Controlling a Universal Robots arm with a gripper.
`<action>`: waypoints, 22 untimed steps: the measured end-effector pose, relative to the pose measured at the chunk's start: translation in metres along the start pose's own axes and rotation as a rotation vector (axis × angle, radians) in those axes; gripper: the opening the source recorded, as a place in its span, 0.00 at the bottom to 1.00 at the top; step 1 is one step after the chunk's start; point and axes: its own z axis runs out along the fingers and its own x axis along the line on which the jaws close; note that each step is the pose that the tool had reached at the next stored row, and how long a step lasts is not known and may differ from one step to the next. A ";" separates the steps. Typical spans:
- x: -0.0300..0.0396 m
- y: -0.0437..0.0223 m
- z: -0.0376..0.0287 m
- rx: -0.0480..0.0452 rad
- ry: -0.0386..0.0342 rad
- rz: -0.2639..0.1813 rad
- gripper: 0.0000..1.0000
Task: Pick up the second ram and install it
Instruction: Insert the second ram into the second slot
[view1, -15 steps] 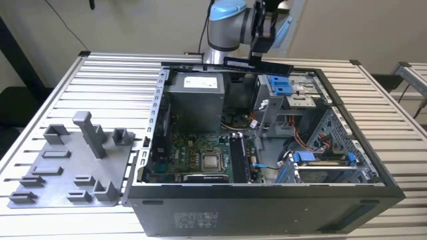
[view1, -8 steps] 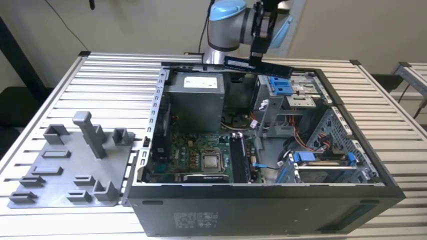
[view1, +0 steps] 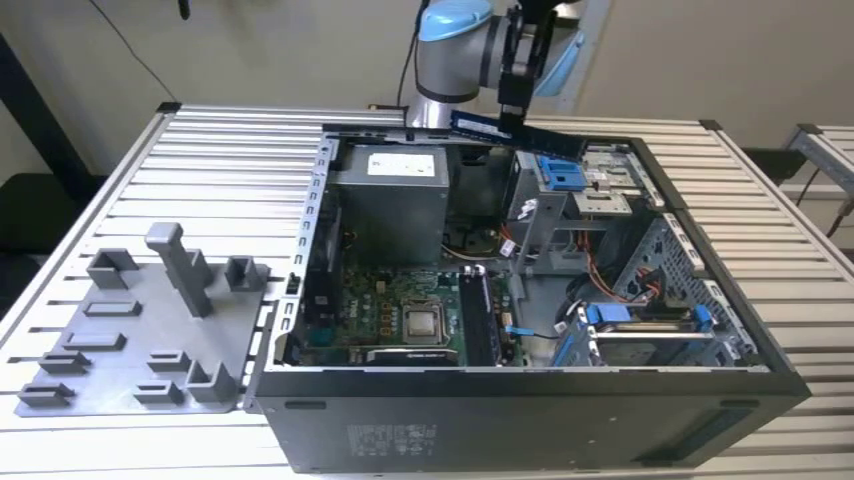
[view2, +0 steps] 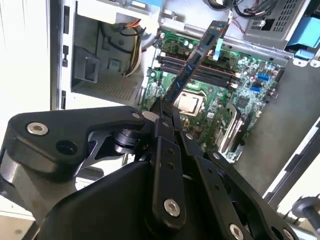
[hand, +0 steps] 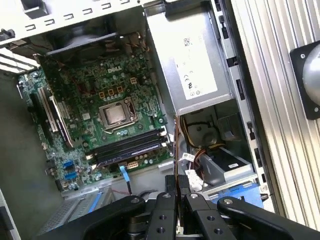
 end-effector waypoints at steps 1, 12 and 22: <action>0.0000 0.0000 0.0001 0.0009 0.0001 0.013 0.13; 0.0001 0.0000 0.0011 0.0124 0.0017 0.169 0.13; 0.0001 0.0000 0.0011 0.0195 0.0059 0.293 0.13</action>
